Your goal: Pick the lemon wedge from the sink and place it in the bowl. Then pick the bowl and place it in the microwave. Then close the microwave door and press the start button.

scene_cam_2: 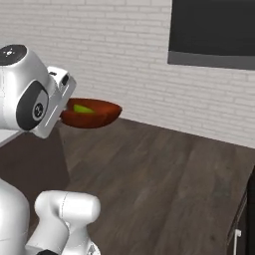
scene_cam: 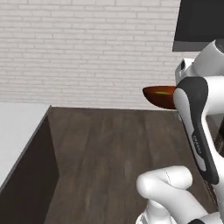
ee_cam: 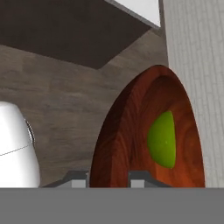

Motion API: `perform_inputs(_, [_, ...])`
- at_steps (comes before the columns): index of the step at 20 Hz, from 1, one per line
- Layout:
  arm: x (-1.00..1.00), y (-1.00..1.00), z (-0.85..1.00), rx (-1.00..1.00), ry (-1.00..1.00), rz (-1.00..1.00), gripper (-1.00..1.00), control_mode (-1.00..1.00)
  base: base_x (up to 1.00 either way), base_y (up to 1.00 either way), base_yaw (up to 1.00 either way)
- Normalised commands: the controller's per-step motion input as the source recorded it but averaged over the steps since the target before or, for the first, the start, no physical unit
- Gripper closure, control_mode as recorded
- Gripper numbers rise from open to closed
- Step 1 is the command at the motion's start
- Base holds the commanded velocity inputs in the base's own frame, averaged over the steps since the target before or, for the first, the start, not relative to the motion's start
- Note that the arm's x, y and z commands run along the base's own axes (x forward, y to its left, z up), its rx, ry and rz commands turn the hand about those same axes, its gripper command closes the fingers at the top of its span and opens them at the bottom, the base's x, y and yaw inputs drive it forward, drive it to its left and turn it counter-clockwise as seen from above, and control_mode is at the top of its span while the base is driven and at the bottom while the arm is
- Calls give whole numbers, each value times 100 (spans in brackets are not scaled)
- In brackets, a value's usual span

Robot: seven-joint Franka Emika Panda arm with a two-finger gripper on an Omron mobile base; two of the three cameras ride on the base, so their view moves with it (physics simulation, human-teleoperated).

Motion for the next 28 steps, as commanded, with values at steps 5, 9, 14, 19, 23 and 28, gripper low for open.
perform_inputs(5, [0, 0, 0, 0, 0, 0, 100, 100, 79, -56, -30])
perform_inputs(9, [0, 0, 0, 0, 0, 0, 100, 100, -6, -20, -71])
perform_inputs(14, [0, 0, 0, 0, 0, 0, 100, 100, -22, -2, -79])
perform_inputs(19, [0, 0, 0, 0, 0, 0, 100, 100, -14, 0, -74])
perform_inputs(23, [0, 0, 0, 0, 0, 0, 100, 100, 10, 20, -65])
perform_inputs(28, [0, 0, 0, 0, 0, 0, 100, 100, 32, 24, -52])
